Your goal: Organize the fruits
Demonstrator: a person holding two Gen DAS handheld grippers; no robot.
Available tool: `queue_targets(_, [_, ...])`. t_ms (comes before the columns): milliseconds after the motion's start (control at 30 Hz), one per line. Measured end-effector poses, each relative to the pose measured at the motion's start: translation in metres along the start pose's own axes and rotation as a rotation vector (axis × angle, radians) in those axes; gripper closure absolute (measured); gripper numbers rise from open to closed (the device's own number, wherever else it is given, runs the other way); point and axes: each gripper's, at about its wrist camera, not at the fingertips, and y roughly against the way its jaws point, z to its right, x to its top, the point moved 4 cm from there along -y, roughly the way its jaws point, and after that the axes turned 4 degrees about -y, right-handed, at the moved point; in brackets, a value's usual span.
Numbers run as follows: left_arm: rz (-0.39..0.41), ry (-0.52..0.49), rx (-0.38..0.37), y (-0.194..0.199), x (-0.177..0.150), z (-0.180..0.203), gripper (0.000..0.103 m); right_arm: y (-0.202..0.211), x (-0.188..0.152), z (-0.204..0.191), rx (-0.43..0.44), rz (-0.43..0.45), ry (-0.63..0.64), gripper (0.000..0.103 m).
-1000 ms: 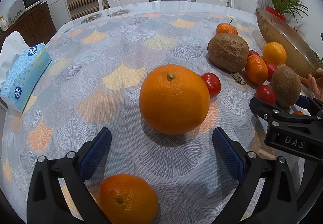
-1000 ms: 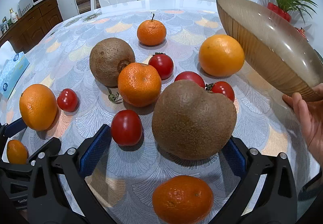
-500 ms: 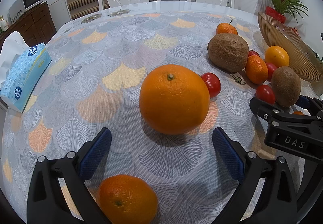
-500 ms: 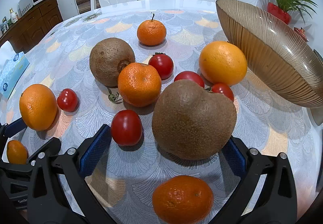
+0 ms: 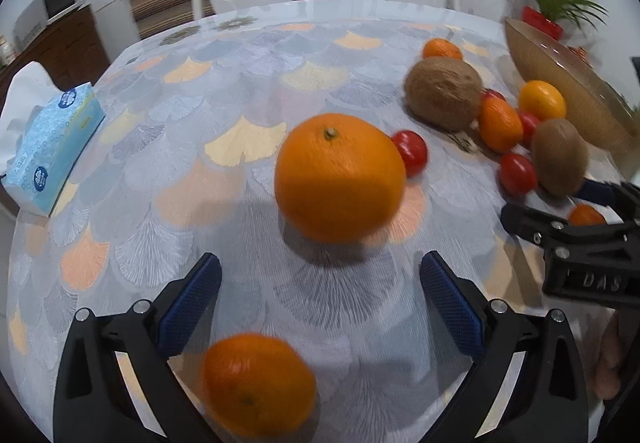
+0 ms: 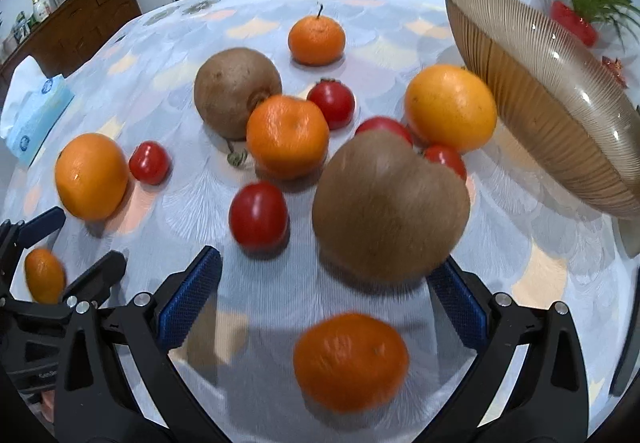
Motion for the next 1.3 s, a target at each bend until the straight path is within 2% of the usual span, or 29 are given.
queue_targets(100, [0.055,0.039,-0.065,0.016,-0.007,-0.005,0.005,0.007,-0.008,0.0,0.008,0.034,0.03,0.003])
queue_targets(133, [0.117,0.048,-0.101,0.03,-0.009,-0.007,0.005,0.013,-0.013,0.002,0.026,0.06,0.004,0.003])
queue_targets(233, [0.279,0.089,-0.098,0.055,-0.013,-0.016,0.005,0.043,-0.02,0.005,0.068,0.211,-0.026,0.003])
queue_targets(300, [0.323,0.145,-0.102,0.061,-0.016,-0.027,0.005,0.058,-0.024,0.002,0.079,0.287,-0.009,0.003])
queue_targets(400, [0.331,0.221,-0.109,0.06,-0.015,-0.04,0.005,0.069,-0.031,-0.005,0.069,0.337,0.038,0.003])
queue_targets(500, [0.322,0.254,-0.117,0.057,-0.017,-0.046,0.005,0.07,-0.035,-0.011,0.052,0.347,0.067,0.003])
queue_targets(833, [0.333,0.22,-0.087,0.057,-0.016,-0.039,0.005,0.059,-0.027,-0.014,0.043,0.302,0.063,0.003])
queue_targets(1300, [0.333,0.238,-0.086,0.055,-0.017,-0.043,0.005,0.055,-0.028,-0.016,0.026,0.305,0.074,0.003])
